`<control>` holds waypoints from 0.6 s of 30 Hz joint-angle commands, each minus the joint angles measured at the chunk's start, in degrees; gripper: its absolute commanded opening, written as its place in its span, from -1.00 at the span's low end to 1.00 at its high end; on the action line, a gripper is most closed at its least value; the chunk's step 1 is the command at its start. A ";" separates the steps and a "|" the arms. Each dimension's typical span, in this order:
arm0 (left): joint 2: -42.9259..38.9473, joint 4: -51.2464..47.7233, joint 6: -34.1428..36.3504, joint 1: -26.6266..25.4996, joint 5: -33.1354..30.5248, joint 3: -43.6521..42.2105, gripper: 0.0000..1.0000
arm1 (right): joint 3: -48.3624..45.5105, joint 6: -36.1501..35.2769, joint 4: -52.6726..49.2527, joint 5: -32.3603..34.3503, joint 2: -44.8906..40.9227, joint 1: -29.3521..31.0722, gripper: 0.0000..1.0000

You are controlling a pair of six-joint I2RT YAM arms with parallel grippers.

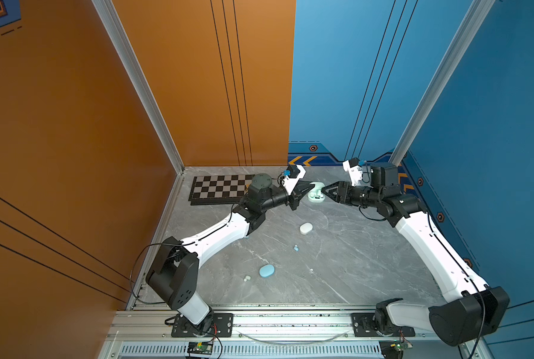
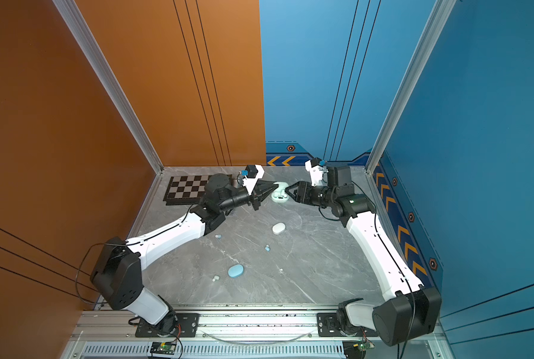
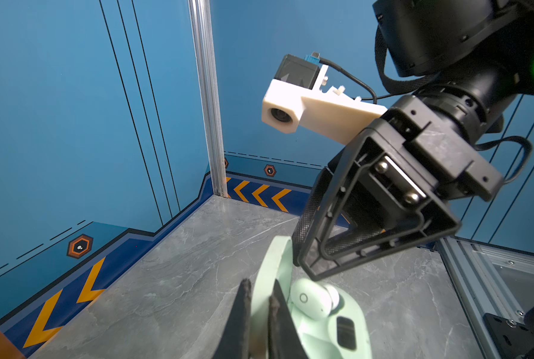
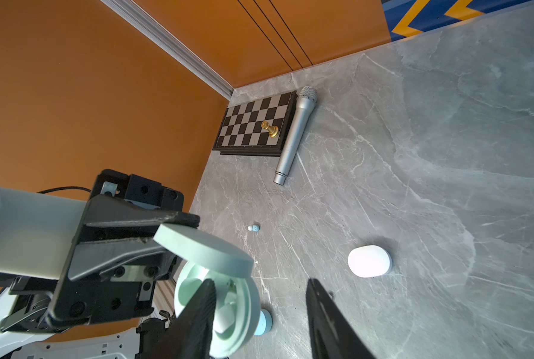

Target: Insert the wireless bluetooth earbuds into the charging case

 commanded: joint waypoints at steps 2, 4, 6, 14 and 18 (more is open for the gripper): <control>-1.55 1.36 0.49 0.25 -1.04 0.77 -1.00 | 0.56 0.31 0.63 0.65 0.04 0.95 0.00; -1.67 1.35 0.71 0.24 -1.13 0.72 -1.00 | 0.82 0.27 0.64 0.68 -0.16 1.08 0.02; -1.62 1.36 0.73 0.27 -1.26 0.68 -1.00 | 1.25 0.24 0.63 0.85 -0.27 1.12 0.04; -1.88 1.36 0.78 0.37 -1.33 0.43 -1.00 | 1.53 -0.33 0.63 5.84 -1.98 0.04 0.11; -2.25 1.36 0.78 0.56 -1.26 -0.10 -1.00 | 2.21 -0.05 0.76 6.49 -2.34 -1.26 0.12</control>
